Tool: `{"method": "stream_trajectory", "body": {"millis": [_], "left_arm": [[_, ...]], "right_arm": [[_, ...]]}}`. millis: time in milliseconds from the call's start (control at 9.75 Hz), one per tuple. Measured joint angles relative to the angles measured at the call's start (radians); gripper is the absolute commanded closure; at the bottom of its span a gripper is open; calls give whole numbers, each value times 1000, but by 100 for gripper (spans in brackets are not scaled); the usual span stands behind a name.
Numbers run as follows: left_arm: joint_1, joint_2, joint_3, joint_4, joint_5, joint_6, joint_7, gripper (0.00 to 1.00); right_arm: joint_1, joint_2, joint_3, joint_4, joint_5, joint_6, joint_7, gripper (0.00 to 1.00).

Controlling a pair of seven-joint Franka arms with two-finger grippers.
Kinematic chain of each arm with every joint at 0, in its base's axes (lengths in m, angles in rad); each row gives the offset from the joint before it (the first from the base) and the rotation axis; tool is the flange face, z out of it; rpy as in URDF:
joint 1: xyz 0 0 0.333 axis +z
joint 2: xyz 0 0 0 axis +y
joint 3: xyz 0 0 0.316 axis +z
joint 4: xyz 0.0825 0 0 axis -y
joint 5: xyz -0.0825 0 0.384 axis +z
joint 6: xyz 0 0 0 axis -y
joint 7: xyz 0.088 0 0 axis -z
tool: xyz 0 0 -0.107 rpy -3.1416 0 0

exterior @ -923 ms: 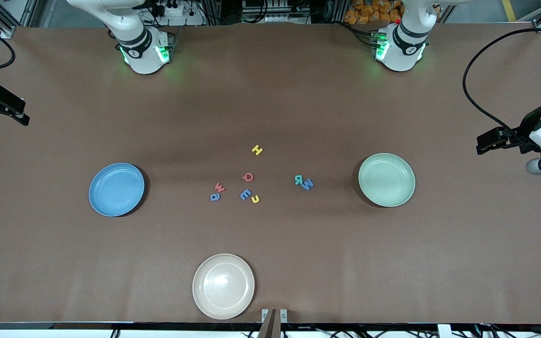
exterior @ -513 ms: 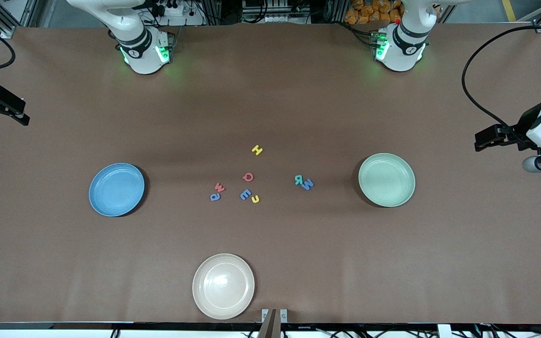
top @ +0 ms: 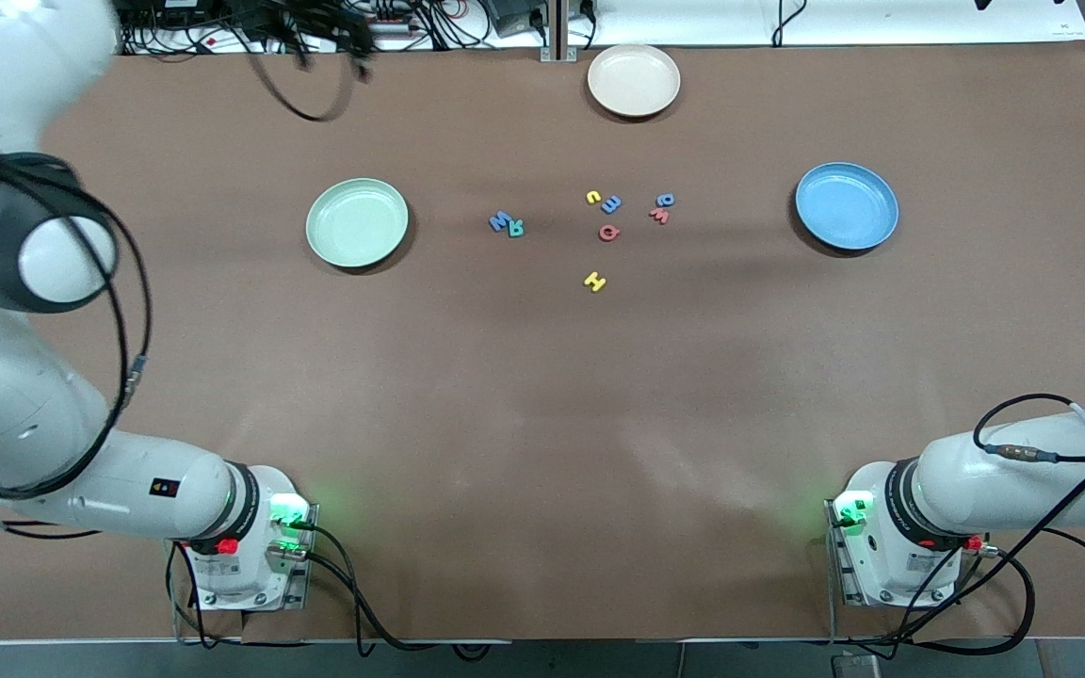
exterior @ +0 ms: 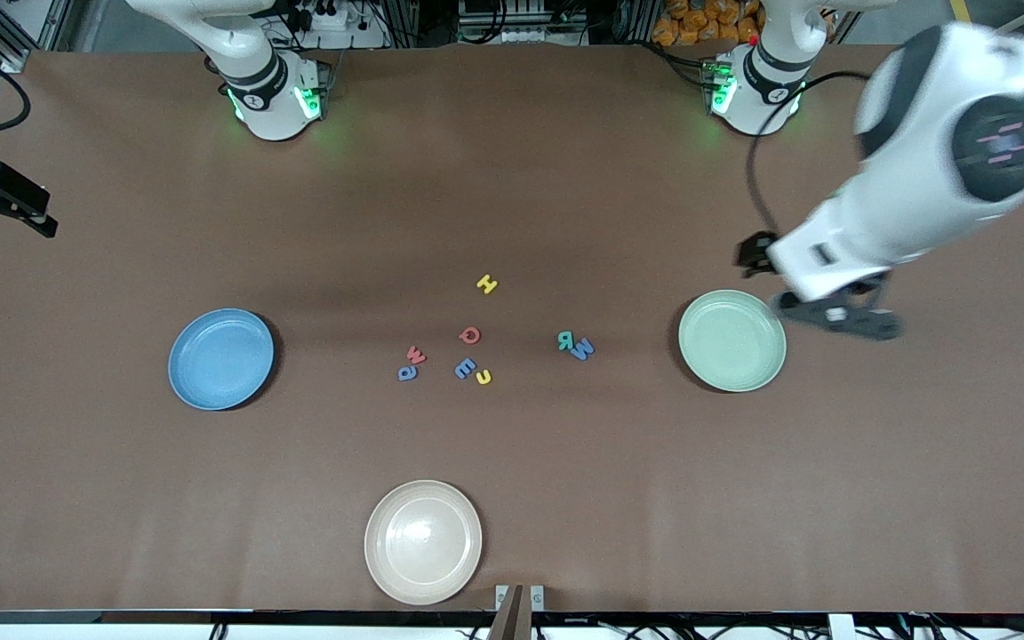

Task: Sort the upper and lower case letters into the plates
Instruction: 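Move the right gripper toward the letters while the left gripper approaches them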

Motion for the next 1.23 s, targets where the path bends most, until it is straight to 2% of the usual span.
{"method": "stream_trajectory", "body": {"millis": [103, 308, 615, 821, 1026, 1231], "left_arm": [[-73, 55, 0, -1, 0, 86, -123, 0], [-141, 134, 0, 0, 0, 199, -415, 0], [-145, 205, 5, -1, 0, 252, -705, 0], [-128, 314, 14, -4, 0, 332, -881, 0], [-114, 406, 15, -1, 0, 413, -982, 0], [-99, 422, 15, 4, -40, 452, -1020, 0]], "right_arm": [[0, 1, 0, 0, 0, 0, 0, 0], [0, 4, 0, -4, 0, -1, 0, 0], [45, 41, 4, -62, 3, 21, 13, 0], [119, 102, 8, -83, 3, 87, 79, 0], [166, 173, 11, -88, 7, 156, 121, 0], [176, 246, 12, -92, 37, 224, 124, 0]]}}
